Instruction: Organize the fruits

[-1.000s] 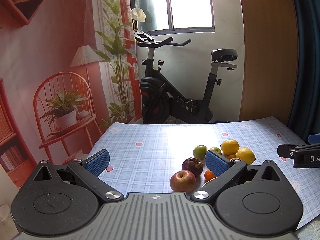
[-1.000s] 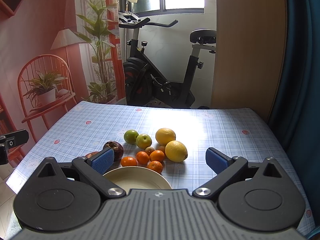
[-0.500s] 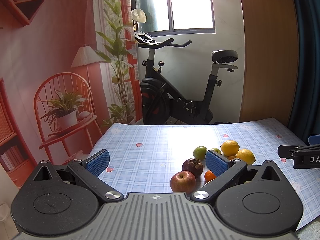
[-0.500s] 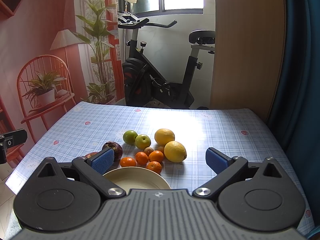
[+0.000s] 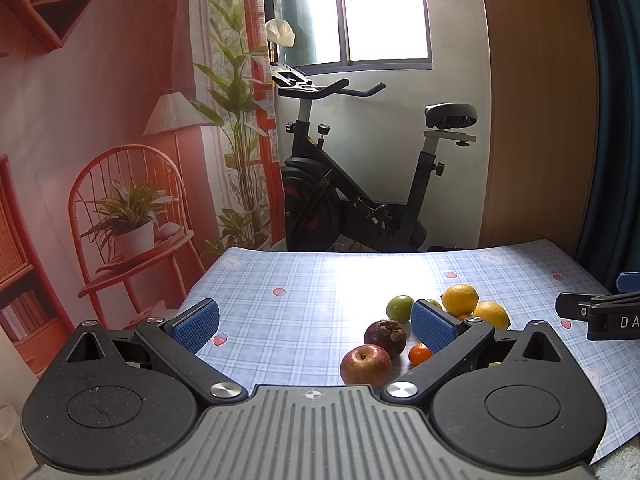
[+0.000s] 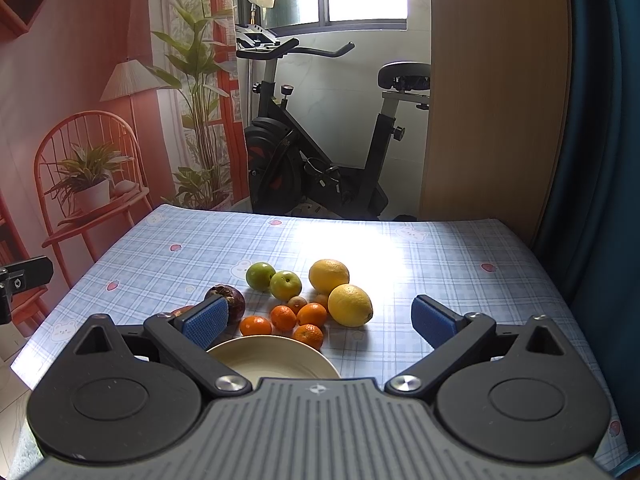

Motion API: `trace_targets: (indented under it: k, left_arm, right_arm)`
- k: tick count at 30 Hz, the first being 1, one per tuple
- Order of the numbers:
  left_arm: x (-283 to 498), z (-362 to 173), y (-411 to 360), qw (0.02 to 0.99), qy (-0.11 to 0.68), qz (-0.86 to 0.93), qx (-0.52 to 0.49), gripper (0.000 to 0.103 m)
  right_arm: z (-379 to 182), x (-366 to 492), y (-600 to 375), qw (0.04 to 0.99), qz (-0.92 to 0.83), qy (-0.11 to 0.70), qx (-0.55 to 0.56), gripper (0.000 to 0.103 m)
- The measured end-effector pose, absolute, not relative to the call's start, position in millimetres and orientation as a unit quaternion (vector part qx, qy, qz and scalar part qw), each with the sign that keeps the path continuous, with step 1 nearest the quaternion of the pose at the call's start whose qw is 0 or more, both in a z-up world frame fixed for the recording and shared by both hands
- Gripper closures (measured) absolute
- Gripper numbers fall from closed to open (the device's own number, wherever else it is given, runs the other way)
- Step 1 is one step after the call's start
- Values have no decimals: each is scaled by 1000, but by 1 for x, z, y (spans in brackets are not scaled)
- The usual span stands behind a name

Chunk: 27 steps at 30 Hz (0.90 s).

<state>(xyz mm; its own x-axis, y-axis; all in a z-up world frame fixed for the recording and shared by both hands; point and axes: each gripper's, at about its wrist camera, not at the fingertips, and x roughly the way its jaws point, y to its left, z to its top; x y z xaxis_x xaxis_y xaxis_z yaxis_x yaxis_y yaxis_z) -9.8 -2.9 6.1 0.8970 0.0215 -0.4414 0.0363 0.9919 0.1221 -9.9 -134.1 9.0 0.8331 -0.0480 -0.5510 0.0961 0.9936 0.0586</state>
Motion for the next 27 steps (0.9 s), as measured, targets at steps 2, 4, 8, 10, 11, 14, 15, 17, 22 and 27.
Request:
trace_targets:
  k: [2,4,8,10,11,14,15,17,22,27]
  left_arm:
    - [-10,6,-3,972,226,-4,63,0]
    - [-10,6,-3,972,226,-3,63,0]
    - [-9,6,-2,972,227,-4,60,0]
    - [-10,6,-1,972,227,-3,59,0]
    - [-10,6,-1,972,227,-3,58,0]
    - [-10,5,-1,972,226,-2,58,0]
    - [-10,5,-1,973,225,-2,58,0]
    - [-9,5,-1,972,226,-3,58,0]
    - [1,5,6,973,227,6,48,0]
    - [15,6,15,977,211,22,34,0]
  right_arm:
    - [9,-9,-135,956,-37,287,43,3]
    - [9,-10,-134,956,-38,287,42,3]
    - [8,-8,-135,956,-35,288,41,3]
    - [8,-8,-134,956,-34,287,41,3]
    - [13,-9,-134,957,-34,287,41,3]
    - [14,-10,-134,957,-35,286,42,3]
    - [14,-10,-134,957,-35,286,43,3]
    - [14,-8,-136,956,-35,288,47,3]
    - [11,0,-148,959,-36,275,62,3]
    - [1,19,-168,959,-15,270,83,4]
